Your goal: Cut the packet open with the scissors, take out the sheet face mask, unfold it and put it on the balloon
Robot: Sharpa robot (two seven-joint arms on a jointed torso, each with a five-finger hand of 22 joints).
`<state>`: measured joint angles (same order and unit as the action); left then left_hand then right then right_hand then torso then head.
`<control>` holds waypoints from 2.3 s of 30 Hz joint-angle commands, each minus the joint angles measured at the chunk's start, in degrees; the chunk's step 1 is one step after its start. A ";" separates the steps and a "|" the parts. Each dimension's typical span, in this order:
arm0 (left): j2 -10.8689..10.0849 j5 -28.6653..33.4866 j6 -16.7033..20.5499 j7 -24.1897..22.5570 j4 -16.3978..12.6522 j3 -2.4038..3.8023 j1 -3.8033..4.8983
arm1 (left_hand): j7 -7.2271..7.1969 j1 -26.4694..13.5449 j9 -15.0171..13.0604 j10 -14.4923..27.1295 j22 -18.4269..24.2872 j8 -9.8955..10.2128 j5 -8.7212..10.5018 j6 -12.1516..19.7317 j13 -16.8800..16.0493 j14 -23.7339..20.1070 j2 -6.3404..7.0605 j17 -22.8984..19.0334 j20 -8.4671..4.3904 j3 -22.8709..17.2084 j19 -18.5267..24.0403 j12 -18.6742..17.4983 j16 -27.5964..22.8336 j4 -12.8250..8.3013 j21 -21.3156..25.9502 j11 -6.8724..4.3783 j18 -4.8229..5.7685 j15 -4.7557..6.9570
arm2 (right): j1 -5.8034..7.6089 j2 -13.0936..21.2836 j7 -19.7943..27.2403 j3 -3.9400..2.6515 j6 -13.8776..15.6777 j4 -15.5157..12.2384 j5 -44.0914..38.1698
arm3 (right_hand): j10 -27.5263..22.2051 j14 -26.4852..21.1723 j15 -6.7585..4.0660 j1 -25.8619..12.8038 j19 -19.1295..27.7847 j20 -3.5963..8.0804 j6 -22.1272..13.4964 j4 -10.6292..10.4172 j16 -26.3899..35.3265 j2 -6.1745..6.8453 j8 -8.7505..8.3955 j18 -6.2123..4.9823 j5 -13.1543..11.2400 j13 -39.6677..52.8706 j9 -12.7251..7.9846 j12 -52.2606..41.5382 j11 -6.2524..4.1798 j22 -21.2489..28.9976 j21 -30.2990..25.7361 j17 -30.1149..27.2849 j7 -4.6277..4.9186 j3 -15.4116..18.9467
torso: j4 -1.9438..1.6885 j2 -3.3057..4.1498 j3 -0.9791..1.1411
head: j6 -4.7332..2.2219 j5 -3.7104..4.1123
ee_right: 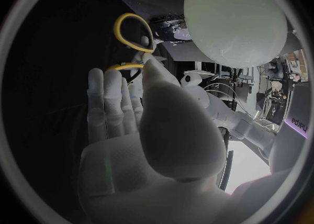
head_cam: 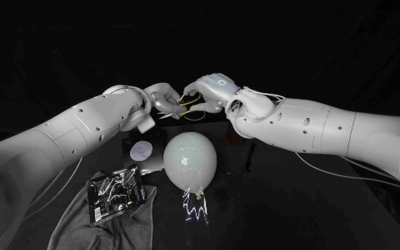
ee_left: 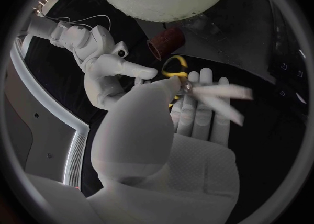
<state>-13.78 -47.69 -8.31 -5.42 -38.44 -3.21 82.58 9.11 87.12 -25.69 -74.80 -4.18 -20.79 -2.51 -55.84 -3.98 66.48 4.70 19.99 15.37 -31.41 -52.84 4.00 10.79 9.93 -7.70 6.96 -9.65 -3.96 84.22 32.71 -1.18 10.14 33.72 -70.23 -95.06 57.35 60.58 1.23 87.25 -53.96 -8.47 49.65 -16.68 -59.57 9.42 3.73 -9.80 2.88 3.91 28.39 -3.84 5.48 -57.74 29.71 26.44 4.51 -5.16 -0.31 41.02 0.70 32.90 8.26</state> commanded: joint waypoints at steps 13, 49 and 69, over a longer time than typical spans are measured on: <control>-0.09 0.38 -0.68 2.71 0.11 0.02 0.02 | -0.19 -1.03 -0.85 -1.42 -0.06 -0.57 -0.23 0.10 0.07 0.45 -0.12 0.32 0.17 -1.66 -0.44 -0.13 0.06 -1.08 -0.25 -1.65 -0.83 0.25 | 0.26 0.96 7.62 -0.06 -1.50 -0.18 9.82 | 3.89 4.56 -1.28 1.30 -4.05 1.11 2.06 0.36 -5.59 0.05 1.14 -0.59 -0.08 -0.15 -0.71 -0.48 -1.05 -2.19 1.86 2.37 0.85 -6.44 | -0.02 0.01 -0.03 | 0.07 0.11; -2.92 8.36 4.90 -0.26 -4.20 0.03 0.01 | -0.12 -2.06 -1.59 -1.24 -0.02 -0.75 -0.22 0.51 0.13 0.25 -0.10 0.62 0.19 -2.58 -0.36 -0.27 -0.14 -1.74 -0.22 -1.58 -0.79 0.17 | -1.76 2.33 4.72 -0.18 -7.66 1.42 47.11 | 2.45 7.67 3.23 -5.08 -7.24 -1.68 -0.14 0.28 -14.17 -0.77 0.40 0.47 0.06 -0.20 -4.15 -0.15 3.38 -10.94 10.47 11.01 8.18 -0.73 | 0.02 -0.01 -0.04 | -0.42 -0.22; -2.84 8.96 5.24 -0.82 -4.62 0.05 0.02 | -0.11 -2.14 -1.64 -1.21 -0.02 -0.75 -0.22 0.54 0.13 0.23 -0.10 0.64 0.19 -2.65 -0.34 -0.27 -0.16 -1.78 -0.21 -1.56 -0.79 0.16 | -2.45 -0.09 4.90 -0.13 -9.05 4.27 46.00 | 5.26 9.96 2.76 -1.02 -10.04 -1.58 2.25 1.58 -16.80 -5.22 1.44 1.02 -0.06 0.01 -4.15 -1.18 2.77 -13.87 15.35 14.91 7.74 -2.22 | -0.06 -0.01 -0.06 | -0.32 -0.16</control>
<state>-16.73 -39.76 -3.66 -5.00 -42.88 -3.24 82.52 9.02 84.88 -27.24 -74.78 -4.19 -21.25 -2.42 -55.53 -3.81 66.86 5.29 20.57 15.57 -33.78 -53.03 3.60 10.79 8.22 -7.70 6.93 -9.74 -4.03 81.79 32.73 3.34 10.02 26.08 -66.00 -48.54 62.17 70.24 4.00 85.71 -63.69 -10.11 51.54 -15.27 -76.17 4.42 5.01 -7.89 2.87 3.87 24.16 -4.82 8.40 -71.27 44.60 40.99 12.36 -6.98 -0.40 41.02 0.66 32.53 8.09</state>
